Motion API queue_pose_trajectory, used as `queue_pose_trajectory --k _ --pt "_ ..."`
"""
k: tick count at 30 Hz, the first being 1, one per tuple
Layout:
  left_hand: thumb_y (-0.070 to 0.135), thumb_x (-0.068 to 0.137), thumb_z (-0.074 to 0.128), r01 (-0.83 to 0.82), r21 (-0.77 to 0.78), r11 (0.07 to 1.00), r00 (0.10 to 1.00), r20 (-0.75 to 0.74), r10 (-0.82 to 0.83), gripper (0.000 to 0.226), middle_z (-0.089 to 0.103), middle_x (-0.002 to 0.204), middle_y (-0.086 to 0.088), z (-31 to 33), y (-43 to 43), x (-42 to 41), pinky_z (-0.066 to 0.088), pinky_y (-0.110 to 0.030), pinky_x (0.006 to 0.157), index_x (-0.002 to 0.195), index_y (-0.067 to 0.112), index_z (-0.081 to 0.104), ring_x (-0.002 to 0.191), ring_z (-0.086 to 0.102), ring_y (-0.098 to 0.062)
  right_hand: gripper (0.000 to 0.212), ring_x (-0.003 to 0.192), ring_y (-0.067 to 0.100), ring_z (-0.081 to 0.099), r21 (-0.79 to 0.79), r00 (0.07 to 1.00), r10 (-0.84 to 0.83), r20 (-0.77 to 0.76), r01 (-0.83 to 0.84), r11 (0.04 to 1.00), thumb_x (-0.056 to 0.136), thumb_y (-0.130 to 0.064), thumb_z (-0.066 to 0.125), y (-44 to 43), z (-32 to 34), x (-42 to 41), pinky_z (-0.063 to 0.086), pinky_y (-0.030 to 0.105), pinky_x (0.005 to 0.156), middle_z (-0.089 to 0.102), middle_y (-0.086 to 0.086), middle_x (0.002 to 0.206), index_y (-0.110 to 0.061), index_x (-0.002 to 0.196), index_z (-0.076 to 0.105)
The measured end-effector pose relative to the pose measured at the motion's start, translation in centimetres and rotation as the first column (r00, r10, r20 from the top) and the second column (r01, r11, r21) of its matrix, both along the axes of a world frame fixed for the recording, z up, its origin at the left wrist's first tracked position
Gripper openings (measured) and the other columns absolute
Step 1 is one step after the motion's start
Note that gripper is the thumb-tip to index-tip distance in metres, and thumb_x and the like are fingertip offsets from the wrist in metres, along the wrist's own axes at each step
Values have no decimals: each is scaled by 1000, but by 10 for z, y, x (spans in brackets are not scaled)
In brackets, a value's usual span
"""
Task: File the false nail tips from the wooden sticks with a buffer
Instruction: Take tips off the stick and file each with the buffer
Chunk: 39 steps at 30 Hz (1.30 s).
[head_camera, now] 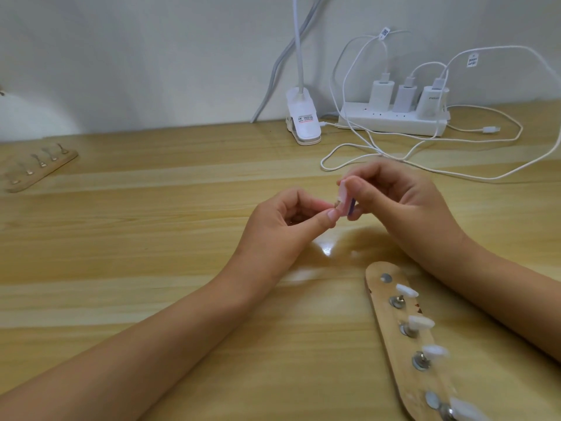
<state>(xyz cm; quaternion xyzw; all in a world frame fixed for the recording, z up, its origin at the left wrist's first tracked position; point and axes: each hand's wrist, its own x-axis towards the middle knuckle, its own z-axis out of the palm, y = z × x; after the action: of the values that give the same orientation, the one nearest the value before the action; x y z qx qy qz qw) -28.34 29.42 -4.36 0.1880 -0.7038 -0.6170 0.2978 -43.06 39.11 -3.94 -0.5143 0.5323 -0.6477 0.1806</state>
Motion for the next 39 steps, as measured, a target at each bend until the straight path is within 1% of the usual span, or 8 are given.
queue_pose_trajectory --k 8,11,22,25,27,30,34,39 --pt "11 82 75 7 -5 1000 1000 -17 -7 8 72 76 7 1 1 0 47 -11 70 84 18 71 75 65 -2 26 71 17 63 -33 1000 -14 -16 14 999 92 -27 66 -1 -3 -2 53 28 67 66 9 75 -1 95 64" --pt "11 83 74 13 -31 999 1000 5 -13 4 71 74 7 1 1 0 47 -11 70 83 14 70 72 63 -1 25 68 16 62 21 999 16 -31 -15 1000 92 -28 66 -1 -3 -3 51 28 66 65 5 73 -3 93 64" --pt "10 84 72 7 -63 998 1000 18 -6 9 72 75 5 0 1 0 50 -14 72 80 17 68 74 64 -5 21 70 19 65 31 1000 25 -9 -24 999 89 -27 65 -1 -2 -4 55 33 70 68 5 74 -6 90 63" --pt "11 85 72 -1 -54 999 1000 19 2 10 72 75 4 0 1 0 50 -14 73 80 19 68 75 64 -5 21 72 18 68 -27 999 19 32 -18 999 87 -26 65 0 -2 -3 57 30 68 70 4 77 -6 90 63" --pt "13 84 73 -4 -54 999 1000 29 6 11 72 76 2 0 1 -1 49 -18 73 79 21 68 76 64 -7 24 72 17 68 0 999 26 30 -26 1000 87 -26 64 0 -1 -3 58 29 68 70 3 76 -2 91 63" --pt "15 85 73 -4 -62 998 999 43 7 10 73 81 -7 0 1 0 48 -24 72 80 21 68 78 62 -11 18 72 17 68 -8 999 19 32 -19 1000 86 -26 64 0 -2 -3 58 28 68 70 4 78 -9 89 64" --pt "11 85 73 19 -81 997 999 43 -16 8 72 76 3 0 1 1 50 -18 75 81 17 69 76 64 -7 15 70 15 67 0 1000 28 14 -28 1000 91 -26 63 0 -1 -3 57 28 68 69 4 77 -12 87 64" --pt "11 84 74 21 -96 995 998 53 -16 9 73 76 3 -1 0 1 51 -21 77 79 18 70 76 65 -7 20 67 14 65 11 999 11 -45 -11 1000 92 -28 63 1 -1 -5 55 26 67 68 1 73 -8 88 63"
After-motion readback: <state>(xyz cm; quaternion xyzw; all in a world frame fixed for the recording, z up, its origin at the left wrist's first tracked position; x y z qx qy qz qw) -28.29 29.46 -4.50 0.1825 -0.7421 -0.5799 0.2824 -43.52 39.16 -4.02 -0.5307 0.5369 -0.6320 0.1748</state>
